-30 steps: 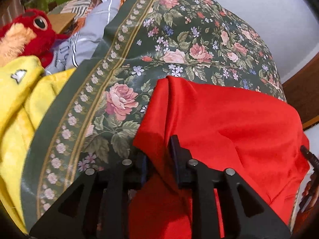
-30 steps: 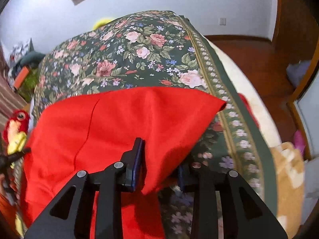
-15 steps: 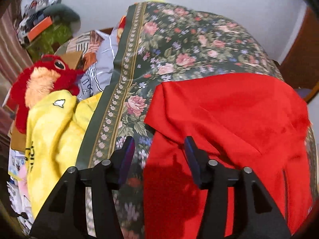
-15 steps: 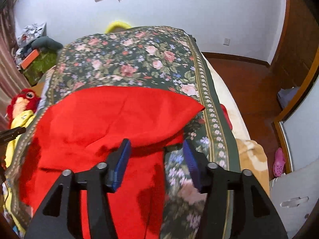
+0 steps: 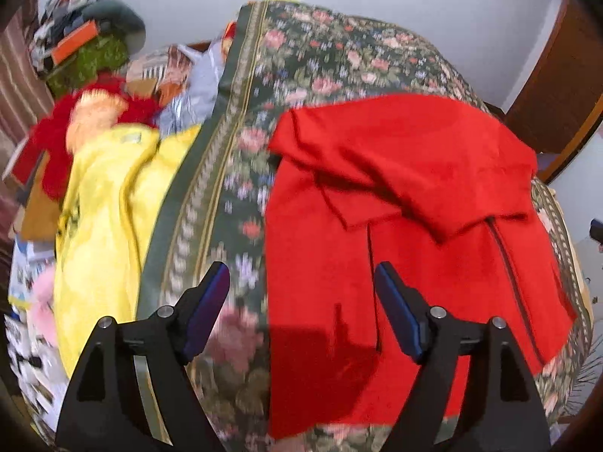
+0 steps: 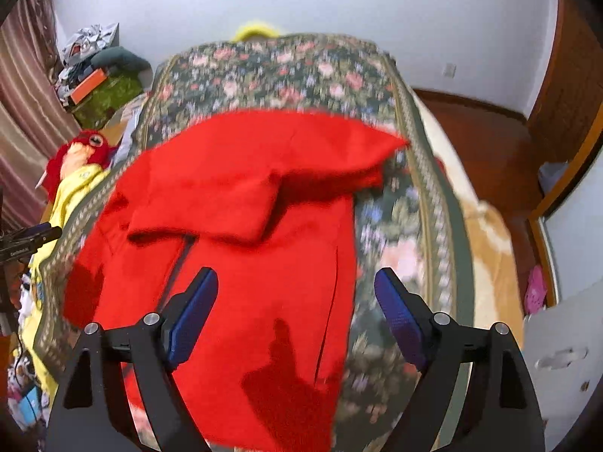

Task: Fold large clothes

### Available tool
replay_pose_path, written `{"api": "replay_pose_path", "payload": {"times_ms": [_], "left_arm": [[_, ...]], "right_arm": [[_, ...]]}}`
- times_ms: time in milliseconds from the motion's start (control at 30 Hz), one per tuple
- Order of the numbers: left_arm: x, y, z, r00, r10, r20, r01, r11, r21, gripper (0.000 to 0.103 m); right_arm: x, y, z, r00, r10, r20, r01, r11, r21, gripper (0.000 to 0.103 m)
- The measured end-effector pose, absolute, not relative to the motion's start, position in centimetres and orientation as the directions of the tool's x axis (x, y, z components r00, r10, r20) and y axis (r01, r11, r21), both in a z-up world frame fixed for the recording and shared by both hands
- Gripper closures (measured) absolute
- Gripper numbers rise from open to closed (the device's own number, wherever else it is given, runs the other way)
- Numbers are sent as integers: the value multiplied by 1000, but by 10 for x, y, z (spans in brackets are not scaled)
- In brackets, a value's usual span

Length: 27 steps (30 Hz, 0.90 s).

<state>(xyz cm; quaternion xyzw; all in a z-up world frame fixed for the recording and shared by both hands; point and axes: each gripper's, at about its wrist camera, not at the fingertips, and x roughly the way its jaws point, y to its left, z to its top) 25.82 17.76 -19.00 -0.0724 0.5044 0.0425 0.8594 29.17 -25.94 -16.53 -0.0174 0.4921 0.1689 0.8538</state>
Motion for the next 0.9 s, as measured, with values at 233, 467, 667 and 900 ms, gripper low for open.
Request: {"api": "replay_pose_path", "payload": {"times_ms": [233,467,667,900], "left_arm": [[213,198,-244,389,-90,-917,-232,954,-192,25],[187,191,-245,432,-179,-884,-193,939,-285,25],[179,180,-252,416,-200,-887,-177,939,-294,25],[177,184,-274,379,-175,-909,-245,928,-281,44]], "right_arm": [[279,-277,-204,342,313,-886,-249,939,236,20],[265,-300,-233,251,357,-900,-150,932,329,20],[260,-306,-239,220,417,-882,-121,909,400,20],[260,-301,-245,219,435,-873,-141,900,413,18]]}}
